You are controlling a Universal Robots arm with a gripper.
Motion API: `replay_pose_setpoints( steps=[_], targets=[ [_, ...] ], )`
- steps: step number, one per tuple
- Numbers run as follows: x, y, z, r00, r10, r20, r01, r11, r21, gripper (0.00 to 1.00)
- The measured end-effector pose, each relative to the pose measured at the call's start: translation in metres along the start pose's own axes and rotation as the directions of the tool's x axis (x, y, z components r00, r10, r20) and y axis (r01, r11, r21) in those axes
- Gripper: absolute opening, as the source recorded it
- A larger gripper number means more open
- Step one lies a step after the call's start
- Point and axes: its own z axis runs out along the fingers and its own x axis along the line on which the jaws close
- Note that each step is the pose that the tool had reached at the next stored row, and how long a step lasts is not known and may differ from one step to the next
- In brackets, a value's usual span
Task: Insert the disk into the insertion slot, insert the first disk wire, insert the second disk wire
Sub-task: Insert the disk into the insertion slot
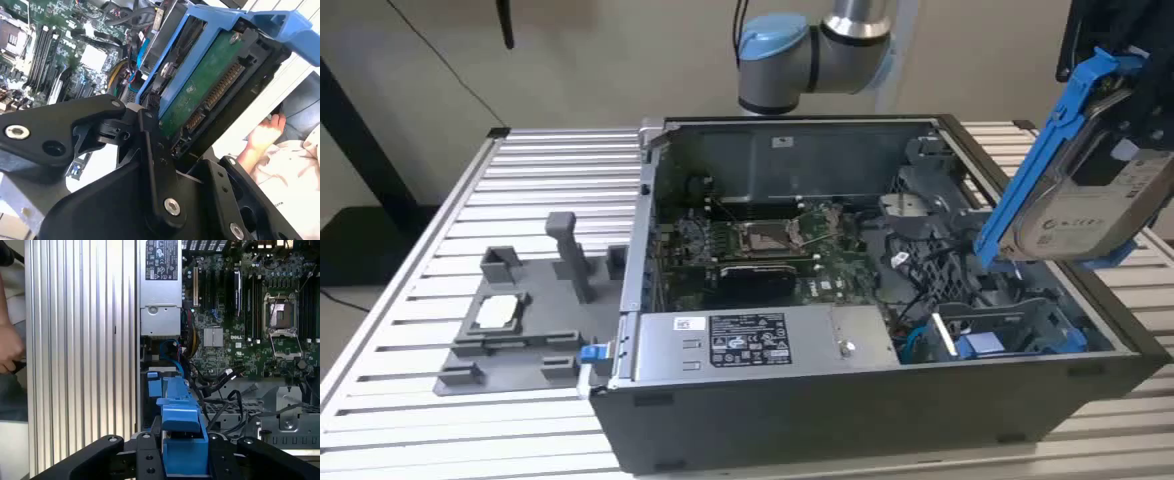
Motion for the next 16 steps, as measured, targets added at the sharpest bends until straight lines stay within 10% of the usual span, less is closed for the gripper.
replay_pose_setpoints(
  steps=[16],
  targets=[
    [0.0000,-0.0004,0.0071,1.0000,-0.004,-0.0003,0.004,1.0000,0.0000,0.33]
  ],
)
